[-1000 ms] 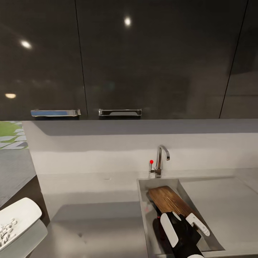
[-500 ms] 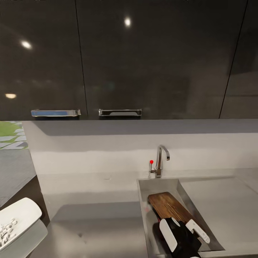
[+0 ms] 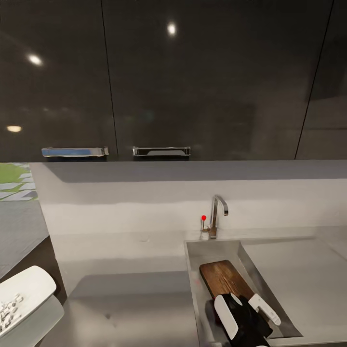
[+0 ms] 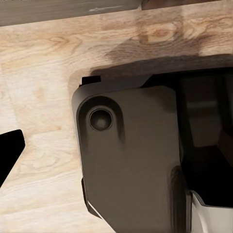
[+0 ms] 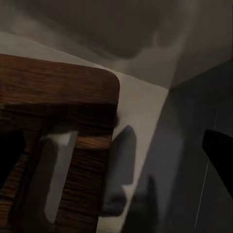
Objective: In the kitchen, take the Vidalia onion out of the sink, dice it on the chopping board with the paring knife, put the diced onion into the bowl on the countertop, then place both the paring knife and the chopping board into the sink.
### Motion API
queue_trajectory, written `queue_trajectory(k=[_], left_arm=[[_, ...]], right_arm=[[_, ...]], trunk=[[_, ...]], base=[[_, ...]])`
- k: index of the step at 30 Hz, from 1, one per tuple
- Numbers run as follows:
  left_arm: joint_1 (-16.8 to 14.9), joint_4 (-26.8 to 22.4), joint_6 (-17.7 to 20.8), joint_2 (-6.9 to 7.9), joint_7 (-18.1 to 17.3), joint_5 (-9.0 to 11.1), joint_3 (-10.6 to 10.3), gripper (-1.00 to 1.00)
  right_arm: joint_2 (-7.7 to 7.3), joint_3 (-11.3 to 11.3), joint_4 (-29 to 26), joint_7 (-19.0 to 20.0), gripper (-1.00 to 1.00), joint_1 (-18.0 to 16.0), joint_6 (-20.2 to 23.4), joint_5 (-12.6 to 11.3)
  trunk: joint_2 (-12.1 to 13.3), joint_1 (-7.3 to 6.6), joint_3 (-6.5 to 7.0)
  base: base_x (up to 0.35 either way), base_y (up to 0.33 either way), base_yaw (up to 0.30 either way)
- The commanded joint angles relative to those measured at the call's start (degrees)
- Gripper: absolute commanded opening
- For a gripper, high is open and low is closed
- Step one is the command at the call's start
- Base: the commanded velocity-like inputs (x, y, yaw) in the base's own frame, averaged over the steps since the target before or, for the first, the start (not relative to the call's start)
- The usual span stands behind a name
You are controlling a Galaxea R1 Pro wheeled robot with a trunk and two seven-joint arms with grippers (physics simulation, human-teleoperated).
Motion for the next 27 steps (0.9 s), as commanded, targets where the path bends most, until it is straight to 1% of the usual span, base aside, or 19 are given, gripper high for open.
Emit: queue_trajectory(k=[1, 4, 6, 7, 8, 9, 10, 12, 13, 15, 17, 18, 20, 21, 22, 23, 24, 25, 27], left_arm=[[-0.09, 0.24, -0.41, -0.03, -0.36, 0.59, -0.49, 1.0], [-0.09, 0.18, -0.55, -0.03, -0.36, 0.59, -0.45, 1.0], [-0.1, 0.11, -0.67, -0.07, -0.36, 0.6, -0.42, 1.0], [-0.1, 0.09, -0.75, -0.09, -0.36, 0.63, -0.41, 1.0], [-0.09, 0.08, -0.81, -0.08, -0.33, 0.65, -0.39, 1.0], [-0.11, 0.07, -0.85, -0.08, -0.31, 0.66, -0.36, 1.0], [-0.12, 0.07, -0.91, -0.05, -0.29, 0.7, -0.34, 1.0], [-0.11, 0.04, -0.98, -0.02, -0.23, 0.74, -0.31, 1.0], [-0.1, 0.01, -1.02, 0.05, -0.17, 0.75, -0.27, 1.0], [-0.1, -0.01, -1.07, 0.19, -0.13, 0.81, -0.21, 1.0], [-0.09, -0.07, -1.12, 0.27, -0.11, 0.83, -0.18, 1.0], [-0.09, -0.08, -1.13, 0.29, -0.11, 0.84, -0.16, 1.0], [-0.1, -0.05, -1.14, 0.34, -0.1, 0.85, -0.15, 1.0], [-0.1, -0.04, -1.14, 0.42, -0.1, 0.85, -0.14, 1.0], [-0.09, -0.03, -1.14, 0.45, -0.1, 0.85, -0.14, 1.0], [-0.09, -0.03, -1.14, 0.49, -0.1, 0.85, -0.17, 1.0], [-0.09, -0.03, -1.14, 0.49, -0.1, 0.85, -0.19, 1.0], [-0.09, -0.02, -1.14, 0.5, -0.1, 0.85, -0.21, 1.0], [-0.09, -0.02, -1.14, 0.5, -0.1, 0.85, -0.22, 1.0]], right_arm=[[0.03, -0.17, -0.69, -0.1, 1.0, -0.02, -0.47, -0.4], [0.03, -0.05, -4.36, -0.09, 1.0, -0.02, -0.42, -0.35], [0.03, 1.41, -8.78, -0.17, 1.0, -0.03, -0.07, -0.31], [-0.02, 2.87, -10.87, -0.19, 1.0, -0.03, 0.21, -0.31], [-0.22, 5.75, -14.38, -0.27, 1.0, -0.02, 1.19, -0.3], [-0.32, 7.59, -16.87, -0.3, 1.0, -0.02, 2.46, -0.3], [-0.41, 9.47, -20.64, -0.31, 1.0, -0.02, 5.41, -0.3], [-0.43, 10.71, -25.61, -0.23, 1.0, -0.02, 10.77, -0.35], [-0.41, 11.49, -29.06, -0.03, 1.0, -0.02, 15.51, -0.38], [-0.49, 12.84, -33.05, 1.43, 1.0, -0.02, 22.49, -0.47], [-0.78, 13.48, -35.31, 5.52, 1.0, -0.02, 29.04, -0.48], [-1.36, 13.61, -35.86, 8.63, 1.0, -0.02, 31.78, -0.49], [-3.67, 13.78, -36.44, 15.89, 1.0, -0.02, 35.85, -0.63], [-5.79, 13.82, -36.63, 21.25, 1.0, -0.02, 38.08, -0.78], [-7.01, 13.79, -36.69, 24.35, 1.0, -0.02, 39.51, -0.96], [-8.33, 13.75, -36.72, 28.01, 1.0, -0.02, 41.91, -1.47], [-8.86, 13.69, -36.7, 29.8, 1.0, -0.02, 43.78, -2.04], [-9.31, 13.59, -36.7, 31.83, 1.0, -0.02, 46.73, -3.32], [-9.64, 13.52, -36.78, 34.19, 1.0, -0.02, 50.15, -5.4]], trunk=[[-0.09, 0.02, -0.12], [-0.09, 0.02, -0.12], [-0.09, 0.02, -0.12], [-0.09, 0.02, -0.12], [-0.09, 0.02, -0.12], [-0.09, 0.02, -0.12], [-0.09, 0.02, -0.12], [-0.09, 0.02, -0.12], [-0.09, 0.02, -0.12], [-0.09, 0.02, -0.12], [-0.09, 0.02, -0.12], [-0.09, 0.02, -0.12], [-0.09, 0.02, -0.12], [-0.09, 0.02, -0.12], [-0.09, 0.02, -0.12], [-0.09, 0.02, -0.12], [-0.09, 0.02, -0.12], [-0.09, 0.02, -0.12], [-0.09, 0.02, -0.12]], base=[[0.0, 0.0, 0.0], [0.0, 0.0, 0.0], [0.0, 0.0, 0.0], [0.0, 0.0, 0.0], [0.0, 0.0, 0.0], [0.0, 0.0, 0.0], [0.0, 0.0, 0.0], [0.0, 0.0, 0.0], [0.0, 0.0, 0.0], [0.0, 0.0, 0.0], [0.0, 0.0, 0.0], [-0.005, 0.0, 0.0], [-0.066, 0.0, 0.0], [-0.175, 0.0, 0.0], [-0.229, 0.0, 0.0], [-0.282, 0.0, 0.0], [-0.303, 0.0, 0.0], [-0.321, 0.0, 0.0], [-0.33, 0.0, 0.0]])
